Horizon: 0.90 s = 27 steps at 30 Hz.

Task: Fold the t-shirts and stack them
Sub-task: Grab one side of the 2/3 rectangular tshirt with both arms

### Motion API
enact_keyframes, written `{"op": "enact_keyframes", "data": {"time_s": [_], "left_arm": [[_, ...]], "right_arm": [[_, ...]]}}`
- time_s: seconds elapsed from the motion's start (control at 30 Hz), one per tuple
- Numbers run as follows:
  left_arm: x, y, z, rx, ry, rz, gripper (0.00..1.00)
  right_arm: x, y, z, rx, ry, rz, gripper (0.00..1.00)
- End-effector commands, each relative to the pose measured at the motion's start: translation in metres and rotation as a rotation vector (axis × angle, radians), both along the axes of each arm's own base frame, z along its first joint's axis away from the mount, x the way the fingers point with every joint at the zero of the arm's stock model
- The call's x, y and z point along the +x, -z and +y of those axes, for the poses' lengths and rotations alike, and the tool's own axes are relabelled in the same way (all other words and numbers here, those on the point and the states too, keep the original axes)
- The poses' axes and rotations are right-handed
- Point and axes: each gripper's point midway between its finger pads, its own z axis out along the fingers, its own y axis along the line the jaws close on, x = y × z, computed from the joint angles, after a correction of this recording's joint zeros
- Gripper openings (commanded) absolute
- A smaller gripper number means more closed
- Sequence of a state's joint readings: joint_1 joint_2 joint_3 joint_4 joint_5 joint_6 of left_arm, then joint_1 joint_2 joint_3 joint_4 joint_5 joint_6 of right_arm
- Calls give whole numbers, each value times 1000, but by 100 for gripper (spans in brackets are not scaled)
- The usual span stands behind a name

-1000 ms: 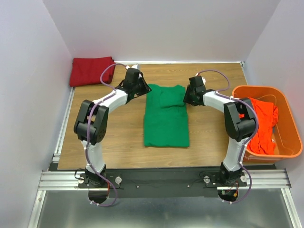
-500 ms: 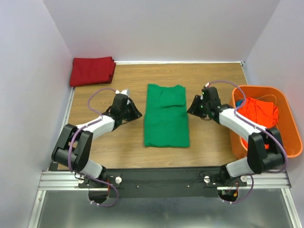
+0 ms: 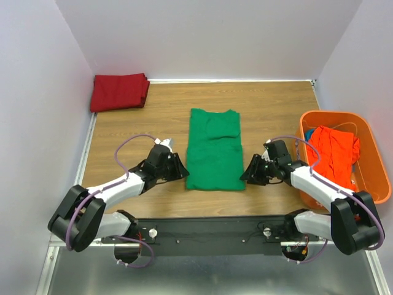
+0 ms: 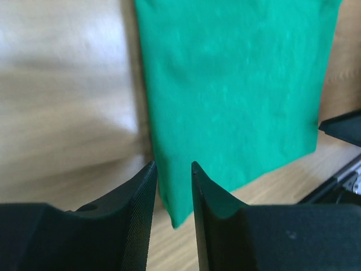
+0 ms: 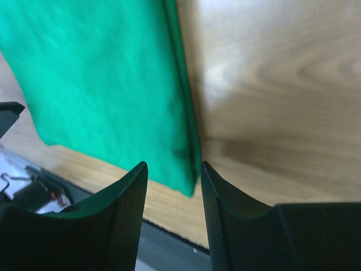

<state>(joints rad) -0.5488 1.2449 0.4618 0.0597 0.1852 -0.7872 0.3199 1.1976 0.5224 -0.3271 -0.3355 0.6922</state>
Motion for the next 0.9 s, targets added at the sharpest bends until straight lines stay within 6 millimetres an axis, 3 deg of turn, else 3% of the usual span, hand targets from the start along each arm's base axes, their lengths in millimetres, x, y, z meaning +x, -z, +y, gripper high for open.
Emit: {"op": "enact_keyframes", "data": {"time_s": [0.0,0.27,0.53,0.87], "left_arm": [[-22,10,2,8,-27,59,39],[-49,21,4,10,-22,117,40],[-69,27,-1,-21,13,170,43],[-67,27,-15,-88,26,169,46]], "right_arm": [[-32,8,7,72,-9,119,50],[-58,26,1,82,44,199,53],[-53,26,4,126,122,194,52],[-48,33,3,161,220,179,49]]}}
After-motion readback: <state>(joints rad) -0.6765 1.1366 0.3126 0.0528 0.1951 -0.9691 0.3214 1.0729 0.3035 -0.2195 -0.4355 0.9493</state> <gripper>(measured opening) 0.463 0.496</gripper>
